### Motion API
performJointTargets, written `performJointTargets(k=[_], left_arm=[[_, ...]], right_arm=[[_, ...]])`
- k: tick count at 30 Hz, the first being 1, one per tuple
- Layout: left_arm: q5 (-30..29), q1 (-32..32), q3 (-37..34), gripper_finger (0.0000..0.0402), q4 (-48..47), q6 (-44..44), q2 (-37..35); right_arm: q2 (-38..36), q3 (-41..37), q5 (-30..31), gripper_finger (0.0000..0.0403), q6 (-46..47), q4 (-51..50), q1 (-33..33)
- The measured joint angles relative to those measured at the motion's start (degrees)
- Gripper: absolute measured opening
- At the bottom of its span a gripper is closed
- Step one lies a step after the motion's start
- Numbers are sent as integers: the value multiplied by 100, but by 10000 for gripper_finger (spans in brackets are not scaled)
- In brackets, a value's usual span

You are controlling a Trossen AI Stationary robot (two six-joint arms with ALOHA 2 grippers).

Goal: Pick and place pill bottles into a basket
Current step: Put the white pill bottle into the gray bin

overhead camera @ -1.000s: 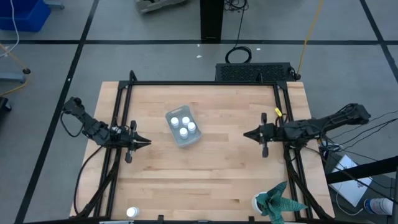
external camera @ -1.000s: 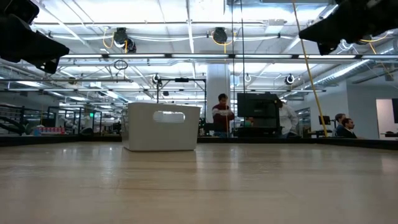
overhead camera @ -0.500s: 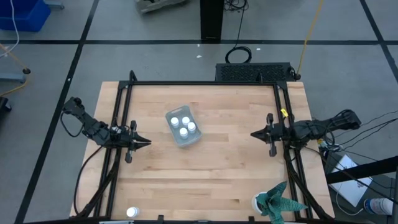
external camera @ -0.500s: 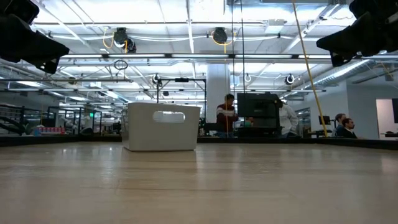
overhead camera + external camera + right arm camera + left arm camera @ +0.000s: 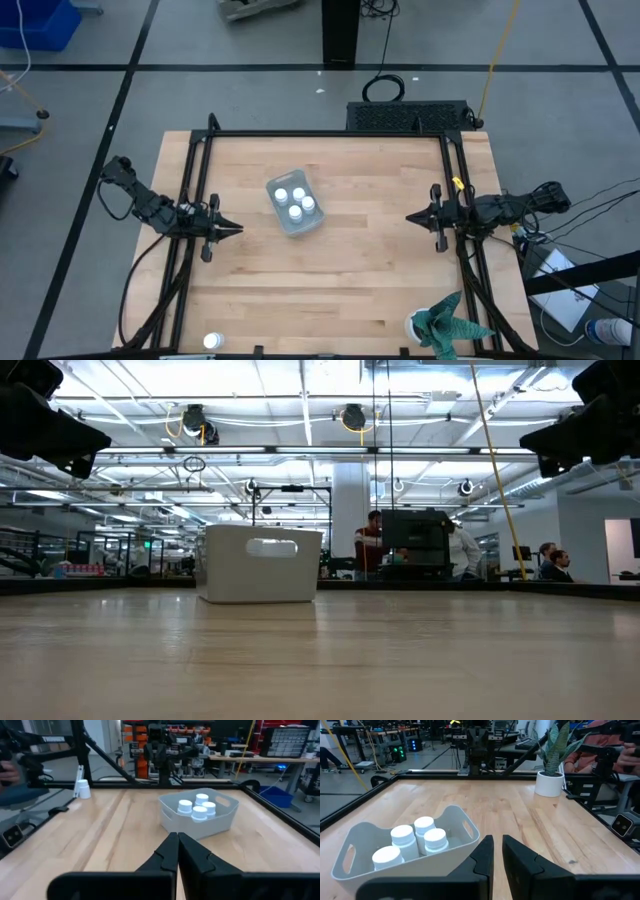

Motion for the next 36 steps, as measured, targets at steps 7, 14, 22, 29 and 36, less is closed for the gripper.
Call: performJointTargets(k=[7,14,22,29,36], left_arm=[[2,0,0,47,39,-14,0],[2,0,0,47,290,-105,0],[-155,0,0,47,378,-345,0],[-220,0,0,47,215,-2021,151],[-279,2,0,47,832,-1911,216]], right_arm=[[7,-1,902,0,171,-56,2],[7,-1,889,3,170,-47,2],[7,-1,884,1,170,-43,2],[7,-1,880,4,170,-43,2],[7,-1,880,4,170,-43,2]])
